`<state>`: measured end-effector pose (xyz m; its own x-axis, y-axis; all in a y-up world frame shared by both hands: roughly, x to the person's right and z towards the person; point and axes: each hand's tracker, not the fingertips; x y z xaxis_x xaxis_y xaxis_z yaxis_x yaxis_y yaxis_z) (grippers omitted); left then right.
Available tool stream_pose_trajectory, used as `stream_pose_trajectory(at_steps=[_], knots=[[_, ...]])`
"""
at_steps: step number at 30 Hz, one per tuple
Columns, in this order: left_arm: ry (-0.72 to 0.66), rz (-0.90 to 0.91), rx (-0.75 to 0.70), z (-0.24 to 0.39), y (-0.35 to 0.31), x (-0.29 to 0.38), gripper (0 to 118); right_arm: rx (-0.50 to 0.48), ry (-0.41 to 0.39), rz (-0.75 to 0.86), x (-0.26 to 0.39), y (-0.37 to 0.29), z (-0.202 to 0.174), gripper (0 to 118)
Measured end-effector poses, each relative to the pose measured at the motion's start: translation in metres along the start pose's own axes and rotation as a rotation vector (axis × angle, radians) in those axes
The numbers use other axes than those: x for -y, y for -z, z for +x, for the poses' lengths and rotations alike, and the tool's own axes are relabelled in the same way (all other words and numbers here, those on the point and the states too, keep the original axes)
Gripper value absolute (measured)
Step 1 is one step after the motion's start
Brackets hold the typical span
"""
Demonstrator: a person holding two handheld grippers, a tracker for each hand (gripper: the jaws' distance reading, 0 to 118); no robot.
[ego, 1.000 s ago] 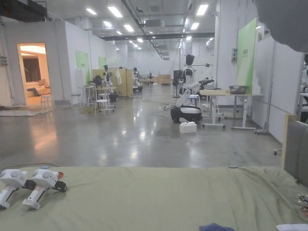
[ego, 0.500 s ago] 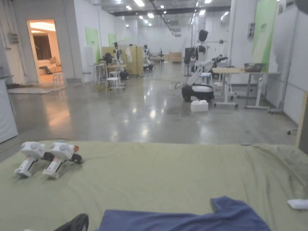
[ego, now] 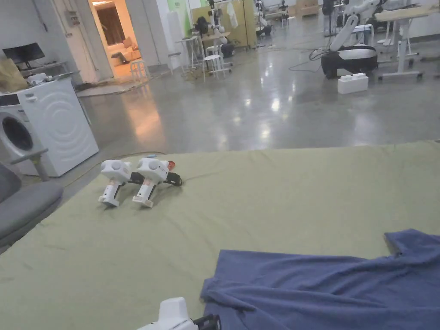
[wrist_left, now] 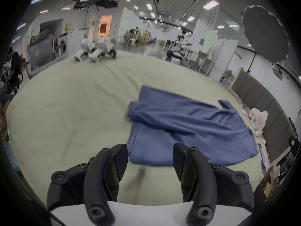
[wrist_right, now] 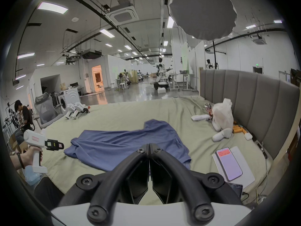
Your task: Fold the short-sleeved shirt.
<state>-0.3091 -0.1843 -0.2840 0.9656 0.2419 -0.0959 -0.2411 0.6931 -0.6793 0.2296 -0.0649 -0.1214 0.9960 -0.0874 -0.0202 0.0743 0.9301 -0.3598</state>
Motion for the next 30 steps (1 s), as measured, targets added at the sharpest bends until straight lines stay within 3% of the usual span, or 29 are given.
stream_pose_trajectory(at_steps=[2,4,5,12,16,18,19,20,21,22,25,27,28,30], knots=[[0.0,-0.038,-0.045,-0.002,0.023,-0.001,56,-0.016,0.05,-0.03,0.006,0.008,0.007,0],[0.023,-0.056,-0.079,-0.001,0.038,-0.001,36,-0.005,0.081,-0.069,0.012,0.017,0.011,0],[0.014,-0.066,-0.076,-0.001,0.044,-0.002,31,0.008,0.078,-0.075,0.015,0.02,0.012,0],[0.07,-0.086,-0.11,0.011,0.051,0.002,29,0.014,0.069,-0.147,0.03,0.032,0.017,0],[0.116,-0.13,-0.102,0.016,0.06,0.001,7,0.019,0.064,-0.187,0.035,0.052,0.024,0],[0.213,-0.15,-0.148,0.026,0.064,0.004,3,0.044,0.071,-0.256,0.042,0.079,0.037,2],[0.247,-0.156,-0.162,0.031,0.065,0.004,3,0.071,0.071,-0.3,0.044,0.094,0.043,12],[0.286,-0.163,-0.177,0.034,0.066,0.005,3,0.091,0.082,-0.329,0.048,0.109,0.05,47],[0.317,-0.171,-0.18,0.037,0.066,0.005,3,0.107,0.097,-0.344,0.053,0.127,0.059,66],[0.329,-0.176,-0.181,0.037,0.066,0.005,3,0.116,0.121,-0.377,0.057,0.144,0.067,71],[0.286,-0.176,-0.167,0.031,0.067,0.002,3,0.214,0.203,-0.408,0.074,0.195,0.089,70],[0.277,-0.174,-0.16,0.03,0.066,0.002,3,0.254,0.208,-0.509,0.087,0.22,0.096,53],[0.274,-0.174,-0.157,0.029,0.065,0.001,3,0.227,0.223,-0.542,0.095,0.225,0.098,52],[0.267,-0.17,-0.155,0.029,0.065,0.002,3,0.242,0.2,-0.48,0.086,0.21,0.086,28]])
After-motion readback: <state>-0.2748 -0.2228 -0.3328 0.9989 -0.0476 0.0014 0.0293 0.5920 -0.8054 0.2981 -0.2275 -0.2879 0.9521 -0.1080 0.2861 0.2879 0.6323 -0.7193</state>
